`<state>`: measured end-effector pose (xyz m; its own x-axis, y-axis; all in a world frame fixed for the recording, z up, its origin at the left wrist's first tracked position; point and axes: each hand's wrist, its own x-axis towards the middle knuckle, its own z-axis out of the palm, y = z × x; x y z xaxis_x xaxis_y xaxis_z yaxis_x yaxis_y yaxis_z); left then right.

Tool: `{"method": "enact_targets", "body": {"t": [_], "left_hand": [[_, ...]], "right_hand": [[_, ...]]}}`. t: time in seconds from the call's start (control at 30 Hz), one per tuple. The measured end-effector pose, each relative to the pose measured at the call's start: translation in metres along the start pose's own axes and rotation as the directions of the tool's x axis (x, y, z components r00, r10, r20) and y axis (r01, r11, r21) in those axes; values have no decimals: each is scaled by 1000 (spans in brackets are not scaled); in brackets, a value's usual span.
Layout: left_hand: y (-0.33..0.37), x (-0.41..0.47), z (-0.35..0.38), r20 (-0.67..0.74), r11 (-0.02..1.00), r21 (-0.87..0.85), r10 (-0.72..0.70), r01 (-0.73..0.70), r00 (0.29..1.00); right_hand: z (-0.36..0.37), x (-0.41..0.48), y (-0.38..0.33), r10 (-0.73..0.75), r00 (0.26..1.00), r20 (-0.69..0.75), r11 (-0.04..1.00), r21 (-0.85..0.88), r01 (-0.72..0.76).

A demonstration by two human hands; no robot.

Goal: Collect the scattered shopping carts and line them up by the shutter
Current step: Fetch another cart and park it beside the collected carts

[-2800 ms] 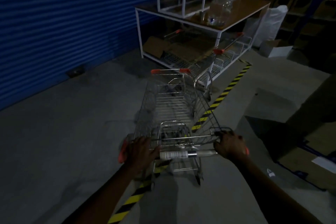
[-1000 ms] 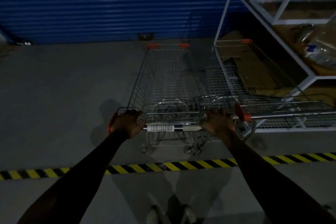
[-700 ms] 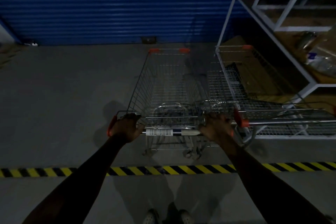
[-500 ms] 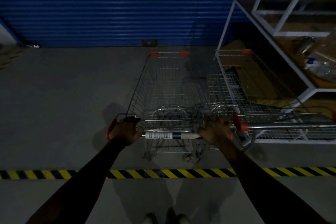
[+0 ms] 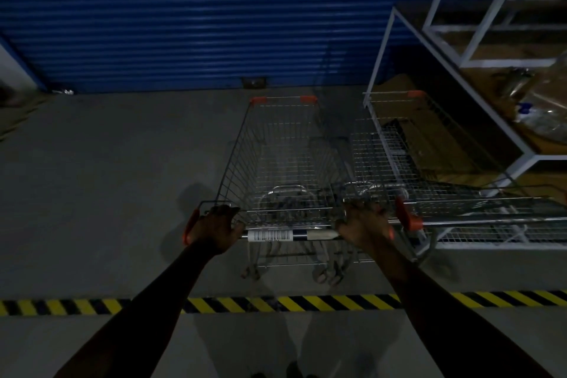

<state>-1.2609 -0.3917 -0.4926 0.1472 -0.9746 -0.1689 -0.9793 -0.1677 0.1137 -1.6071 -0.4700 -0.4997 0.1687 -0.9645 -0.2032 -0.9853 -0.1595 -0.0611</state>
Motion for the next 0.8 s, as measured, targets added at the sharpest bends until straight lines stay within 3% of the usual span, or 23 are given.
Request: {"method": "enact_targets", "body": {"t": [0.23,0.47,0.63,0.7,0.73,0.77,0.8], "left_hand": [[-2,3,4,45,1000,5,-7,7,999],[9,-6,2,-35,999,31,-42,43,998],[17,-10,-6,18,998,54,-42,41,999],[27,-17,-21,-84,990,125,74,-63,994],[28,-22,-23,7,989,135,65,-65,998],[24,-17,-15,-47,986,154,78,-69,996],[23,-16,-18,96,995,97,22,-31,995]], "right_hand": [[-10,-6,-1,-10,1000,15,998,60,9],[-9,-3,0,7,998,54,1000,30,-9],[-13,-5,-2,-6,998,65,1000,-20,7],[-15,-5,-1,-6,998,68,1000,-13,7],[-15,-5,-1,-10,997,73,1000,-9,11],[-16,-5,-1,-13,997,80,1000,-4,14],[-17,-6,-1,-14,996,89,1000,5,14]]}}
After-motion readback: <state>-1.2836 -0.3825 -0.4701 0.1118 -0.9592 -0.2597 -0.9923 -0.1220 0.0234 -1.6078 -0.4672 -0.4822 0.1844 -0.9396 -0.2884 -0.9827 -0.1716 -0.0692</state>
